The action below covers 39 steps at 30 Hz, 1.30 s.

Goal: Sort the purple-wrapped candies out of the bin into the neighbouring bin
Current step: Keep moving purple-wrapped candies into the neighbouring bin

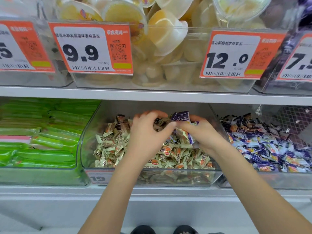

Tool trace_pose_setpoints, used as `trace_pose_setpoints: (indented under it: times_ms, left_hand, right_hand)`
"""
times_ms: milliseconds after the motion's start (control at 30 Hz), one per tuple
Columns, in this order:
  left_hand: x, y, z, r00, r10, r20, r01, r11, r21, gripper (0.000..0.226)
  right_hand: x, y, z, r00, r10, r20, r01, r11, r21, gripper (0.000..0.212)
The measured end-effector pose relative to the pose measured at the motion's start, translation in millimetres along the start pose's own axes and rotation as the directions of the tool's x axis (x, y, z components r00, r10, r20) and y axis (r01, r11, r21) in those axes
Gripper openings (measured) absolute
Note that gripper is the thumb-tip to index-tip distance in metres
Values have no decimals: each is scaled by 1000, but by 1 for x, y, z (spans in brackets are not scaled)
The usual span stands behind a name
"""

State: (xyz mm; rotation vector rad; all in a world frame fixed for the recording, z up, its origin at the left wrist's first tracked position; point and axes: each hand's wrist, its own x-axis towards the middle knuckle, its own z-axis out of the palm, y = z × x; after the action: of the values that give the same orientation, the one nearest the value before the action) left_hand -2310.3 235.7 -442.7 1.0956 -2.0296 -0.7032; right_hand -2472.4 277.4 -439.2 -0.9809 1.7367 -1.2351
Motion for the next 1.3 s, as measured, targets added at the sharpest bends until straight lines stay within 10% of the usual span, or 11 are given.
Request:
trace_pose_setpoints:
  times_ms: [267,533,767,867,967,1100,1300]
  left_hand:
    - [-4,14,22,1000,4,-5,-5,982,-187,23]
    - [5,-16,-18,959,-276,-64,241,913,-330,14]
    - [5,-16,-19,968,-245,-54,227,946,-230,18]
    - [6,-16,-20,970,-233,-74,219,962,-161,22]
    - [7,-18,-22,970,-230,-82,214,962,-169,26]
    - [6,-19,-22,971,-222,-89,206,965,-160,29]
    - [2,-22,-20,999,-32,-38,35,997,72,46]
  right_hand:
    - [-1,-12,13,965,112,238,-255,619,742,19]
    - [5,-2,-4,948,255,192,-302,515,802,13]
    - [0,-3,-13,954,250,167,-273,489,828,18]
    - [1,-1,-10,960,255,118,-267,695,667,27]
    - [2,0,-8,999,9,41,-5,996,-93,38]
    - [5,12,3,950,-168,264,298,740,-603,18]
    - [6,14,3,956,-243,163,292,782,-551,21]
